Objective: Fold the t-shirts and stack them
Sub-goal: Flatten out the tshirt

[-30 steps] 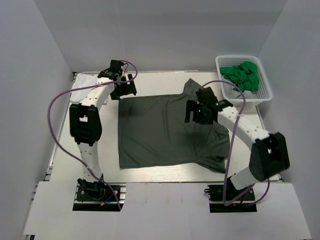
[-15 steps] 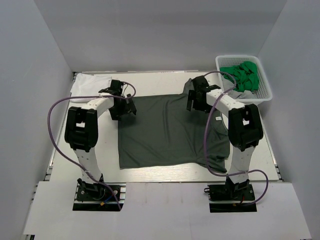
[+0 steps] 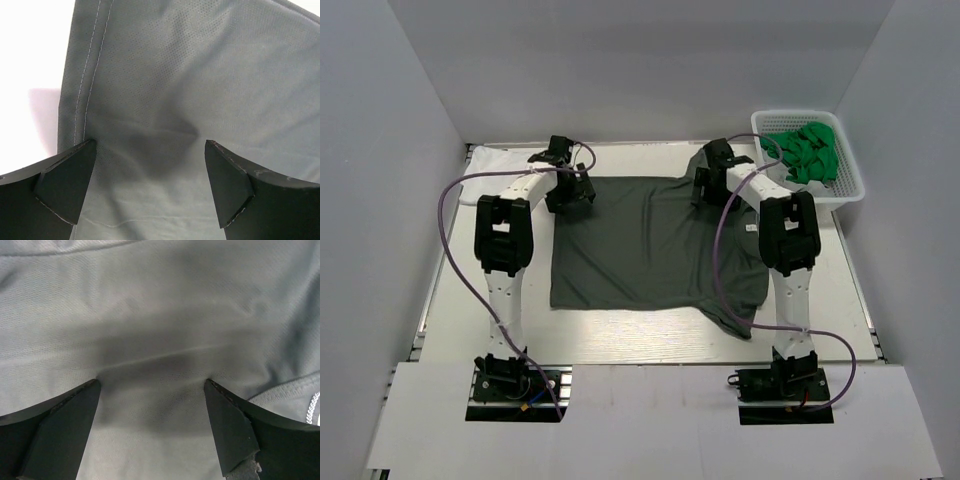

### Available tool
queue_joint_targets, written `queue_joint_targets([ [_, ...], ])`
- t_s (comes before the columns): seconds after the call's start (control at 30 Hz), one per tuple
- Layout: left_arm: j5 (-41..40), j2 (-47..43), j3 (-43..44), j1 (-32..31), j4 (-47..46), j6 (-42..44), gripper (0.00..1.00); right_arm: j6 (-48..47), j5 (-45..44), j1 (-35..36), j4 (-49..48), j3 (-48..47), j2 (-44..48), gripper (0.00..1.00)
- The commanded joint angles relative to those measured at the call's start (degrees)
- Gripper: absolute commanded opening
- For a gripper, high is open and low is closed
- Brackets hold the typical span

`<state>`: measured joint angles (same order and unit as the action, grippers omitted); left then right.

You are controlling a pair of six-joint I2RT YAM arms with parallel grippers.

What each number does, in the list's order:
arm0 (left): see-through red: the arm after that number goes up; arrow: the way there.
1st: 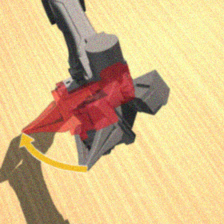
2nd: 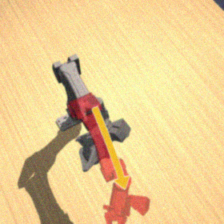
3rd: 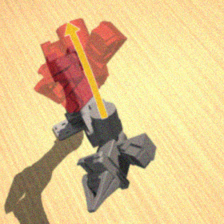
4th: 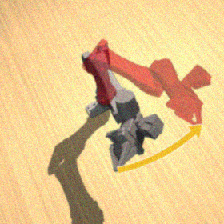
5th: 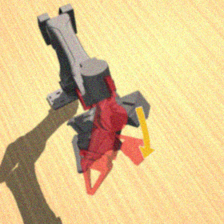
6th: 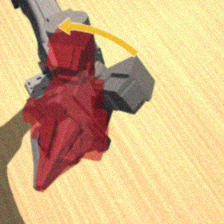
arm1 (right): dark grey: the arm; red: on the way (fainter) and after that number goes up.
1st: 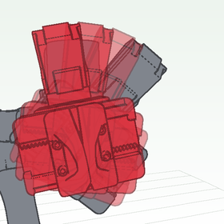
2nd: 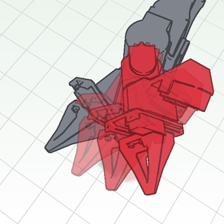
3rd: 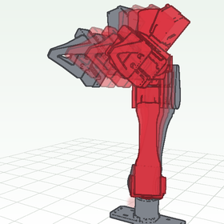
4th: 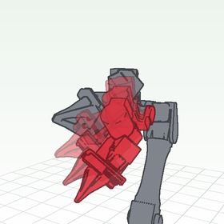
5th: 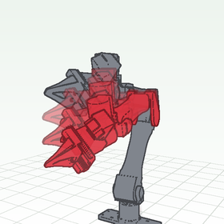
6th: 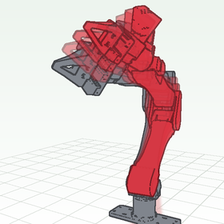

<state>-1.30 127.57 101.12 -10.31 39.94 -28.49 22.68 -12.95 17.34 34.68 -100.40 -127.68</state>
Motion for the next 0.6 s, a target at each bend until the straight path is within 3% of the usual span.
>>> queue_joint_targets([
  [0.0, -2.2, 7.8, 8.3, 1.3, 3.9, 0.9, 1.00, -1.1, 2.1, -0.9, 1.3, -6.5, -6.3, 0.90],
  [0.17, -2.1, 12.5, 22.2, 3.2, 8.4, 2.8, 1.00, -6.2, 5.7, -1.6, 3.5, -18.1, -10.4, 0.90],
  [0.27, -0.8, 10.8, 26.3, 3.7, 9.0, 4.1, 1.00, -9.4, 7.6, -0.8, 2.9, -18.5, -5.0, 0.90],
  [0.37, 0.9, 6.0, 24.0, 3.7, 6.6, 5.3, 1.00, -13.3, 10.2, 0.2, 0.0, -12.1, 4.5, 0.90],
  [0.47, 2.1, -1.4, 19.6, 3.7, 6.6, 5.8, 1.00, -13.1, 11.1, 1.5, 0.9, 0.1, 17.0, 0.90],
  [0.57, 2.1, -11.2, 6.8, 3.2, 7.2, 3.9, 1.00, -12.0, 10.1, 5.7, 1.2, 13.6, 27.9, 0.90],
])
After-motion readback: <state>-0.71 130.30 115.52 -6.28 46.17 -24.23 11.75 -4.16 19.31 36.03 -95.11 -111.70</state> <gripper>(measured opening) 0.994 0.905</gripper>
